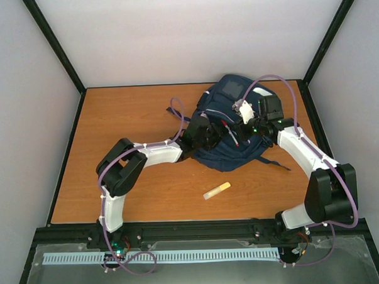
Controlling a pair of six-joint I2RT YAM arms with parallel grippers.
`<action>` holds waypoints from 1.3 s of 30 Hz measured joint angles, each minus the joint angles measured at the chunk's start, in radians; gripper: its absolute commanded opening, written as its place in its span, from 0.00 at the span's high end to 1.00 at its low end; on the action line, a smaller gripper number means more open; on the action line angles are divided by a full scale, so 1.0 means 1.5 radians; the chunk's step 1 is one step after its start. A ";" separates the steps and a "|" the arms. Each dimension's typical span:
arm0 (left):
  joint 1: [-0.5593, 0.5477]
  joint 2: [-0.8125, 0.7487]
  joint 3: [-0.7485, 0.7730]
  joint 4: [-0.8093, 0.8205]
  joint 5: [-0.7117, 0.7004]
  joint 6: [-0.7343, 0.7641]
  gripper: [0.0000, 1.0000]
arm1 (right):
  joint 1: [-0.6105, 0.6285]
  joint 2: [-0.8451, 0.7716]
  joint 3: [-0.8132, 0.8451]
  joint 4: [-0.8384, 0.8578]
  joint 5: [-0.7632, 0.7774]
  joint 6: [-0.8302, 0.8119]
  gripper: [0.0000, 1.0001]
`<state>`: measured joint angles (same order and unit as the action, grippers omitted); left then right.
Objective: Pack the student bag
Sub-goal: Place the stationery in the student bag, then move the stationery to the center of the board.
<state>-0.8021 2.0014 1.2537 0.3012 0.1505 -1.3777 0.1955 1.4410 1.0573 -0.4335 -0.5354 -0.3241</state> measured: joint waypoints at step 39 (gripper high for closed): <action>0.001 -0.486 -0.304 -0.392 -0.078 0.592 0.00 | 0.000 0.002 0.000 -0.002 -0.003 -0.001 0.97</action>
<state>-0.8013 1.2720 0.7971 -0.2874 0.0334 -0.4896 0.1959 1.4441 1.0573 -0.4366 -0.5392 -0.3252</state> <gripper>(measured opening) 0.998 0.064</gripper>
